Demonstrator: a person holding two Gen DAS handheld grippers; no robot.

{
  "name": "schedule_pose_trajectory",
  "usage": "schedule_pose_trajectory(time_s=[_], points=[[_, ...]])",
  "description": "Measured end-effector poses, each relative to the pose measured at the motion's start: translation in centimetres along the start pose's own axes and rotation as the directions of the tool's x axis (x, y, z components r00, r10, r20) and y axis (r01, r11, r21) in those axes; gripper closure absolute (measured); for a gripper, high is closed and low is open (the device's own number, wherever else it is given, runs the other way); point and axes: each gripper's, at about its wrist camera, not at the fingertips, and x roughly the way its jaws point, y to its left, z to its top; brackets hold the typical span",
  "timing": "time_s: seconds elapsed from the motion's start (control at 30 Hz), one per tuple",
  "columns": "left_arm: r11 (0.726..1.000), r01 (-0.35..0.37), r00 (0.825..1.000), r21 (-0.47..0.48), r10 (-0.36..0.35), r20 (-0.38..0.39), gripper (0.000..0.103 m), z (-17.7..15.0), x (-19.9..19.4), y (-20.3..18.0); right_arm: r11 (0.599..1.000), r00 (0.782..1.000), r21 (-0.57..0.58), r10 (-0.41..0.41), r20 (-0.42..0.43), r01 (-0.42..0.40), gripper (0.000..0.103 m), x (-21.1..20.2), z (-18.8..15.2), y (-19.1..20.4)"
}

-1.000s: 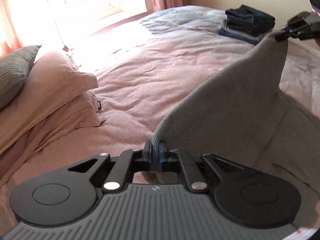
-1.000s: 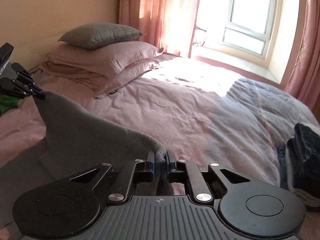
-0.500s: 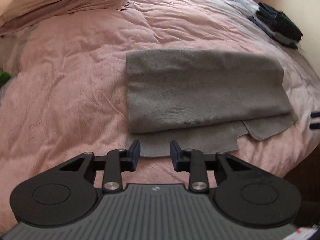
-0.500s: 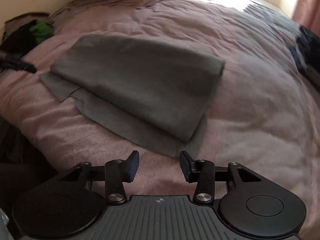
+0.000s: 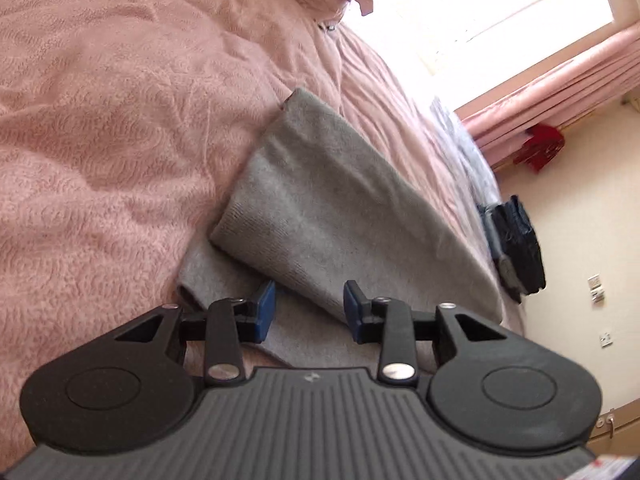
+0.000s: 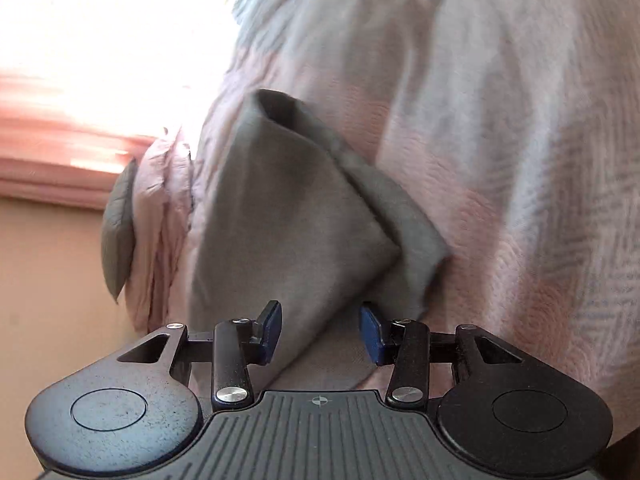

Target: Fold clothes

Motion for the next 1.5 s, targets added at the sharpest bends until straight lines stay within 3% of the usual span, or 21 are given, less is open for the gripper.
schedule_pose_trajectory(time_s=[0.17,0.2,0.23,0.27,0.3,0.33,0.47,0.53,0.63,0.8,0.93,1.07,1.1,1.17,1.2,1.23,1.3,1.37,1.43,1.47,1.5], points=[[0.996,0.084,0.995,-0.015,-0.083,0.046,0.071,-0.2,0.6,2.2,0.998,0.994,0.003,0.056,0.092,-0.056,0.063,0.8,0.7,-1.0],[0.996,0.092,0.995,-0.017,-0.092,0.048,0.072,-0.1,0.8,2.3,0.999,0.993,0.003,0.054,0.11,-0.054,0.074,1.1,0.8,-1.0],[0.995,0.097,0.994,-0.032,-0.095,0.051,0.075,0.1,1.0,2.5,1.0,0.991,0.002,0.029,0.134,-0.03,0.093,1.3,0.7,-0.9],[0.994,0.094,0.994,-0.05,-0.091,0.052,0.08,0.3,1.1,2.6,1.0,0.988,-0.001,0.001,0.152,-0.001,0.093,1.3,0.4,-0.7],[0.995,0.079,0.996,-0.066,-0.076,0.052,0.096,0.5,1.1,2.7,1.0,0.986,-0.005,-0.003,0.169,0.004,0.095,1.1,0.2,-0.3],[0.993,0.096,0.994,-0.061,-0.093,0.059,0.1,0.7,0.7,2.6,1.0,0.982,-0.02,0.001,0.189,0.003,0.096,0.5,-0.2,0.3],[0.988,0.115,0.985,0.106,-0.128,0.119,0.1,-0.3,-2.9,0.5,0.989,0.958,-0.147,0.042,0.285,0.001,0.097,-2.9,-2.1,3.2],[0.989,0.111,0.987,0.098,-0.122,0.107,0.1,-1.5,-3.5,1.0,0.99,0.961,-0.138,-0.001,0.278,0.041,0.097,-3.0,-3.1,3.0],[0.991,0.024,0.996,0.129,-0.035,0.084,0.099,-3.1,-2.1,2.0,0.978,0.963,-0.142,-0.118,0.24,0.155,0.097,-1.6,-3.9,1.0],[0.98,0.015,0.99,0.198,-0.042,0.133,0.098,-4.0,-4.0,1.1,0.98,0.957,-0.159,-0.072,0.281,0.12,0.097,-3.0,-5.3,0.9],[0.967,-0.024,0.996,0.254,0.0,0.095,0.097,-4.9,-3.7,1.1,0.943,0.937,-0.228,-0.166,0.306,0.241,0.097,-1.7,-5.8,1.6],[0.959,-0.037,0.993,0.282,0.003,0.122,0.098,-5.4,-4.7,1.0,0.939,0.914,-0.286,-0.062,0.401,0.189,0.097,-4.0,-7.7,2.2],[0.96,-0.044,0.993,0.278,0.013,0.115,0.098,-5.4,-4.6,1.3,0.936,0.91,-0.287,-0.073,0.407,0.204,0.097,-4.1,-8.0,2.1],[0.962,-0.071,0.995,0.263,0.05,0.089,0.1,-5.4,-4.2,2.1,0.916,0.911,-0.26,-0.204,0.357,0.307,0.092,-2.4,-7.8,0.9],[0.964,-0.078,0.995,0.254,0.058,0.083,0.101,-5.2,-4.4,2.3,0.914,0.915,-0.25,-0.229,0.333,0.319,0.091,-1.9,-7.6,0.0],[0.964,-0.084,0.994,0.251,0.065,0.082,0.101,-5.2,-4.8,2.3,0.92,0.915,-0.238,-0.221,0.337,0.31,0.082,-2.3,-7.6,-0.2],[0.95,-0.142,0.987,0.279,0.114,0.115,0.101,-4.8,-6.4,1.7,0.876,0.872,-0.269,-0.275,0.404,0.401,0.066,-3.1,-8.1,1.5],[0.917,-0.223,0.968,0.329,0.168,0.189,0.101,-4.2,-7.9,0.6,0.765,0.776,-0.331,-0.327,0.54,0.552,0.065,-4.0,-8.8,4.4],[0.889,-0.254,0.958,0.381,0.177,0.227,0.1,-2.8,-7.9,-0.8,0.639,0.687,-0.412,-0.26,0.678,0.649,0.065,-3.9,-9.5,7.2],[0.871,-0.261,0.957,0.416,0.175,0.233,0.1,-2.0,-7.1,-1.8,0.597,0.689,-0.47,-0.201,0.697,0.65,0.064,-3.1,-9.5,8.3],[0.85,-0.271,0.955,0.452,0.176,0.241,0.099,-1.2,-6.1,-2.9,0.567,0.717,-0.529,-0.165,0.678,0.631,0.064,-2.0,-9.2,9.3]])
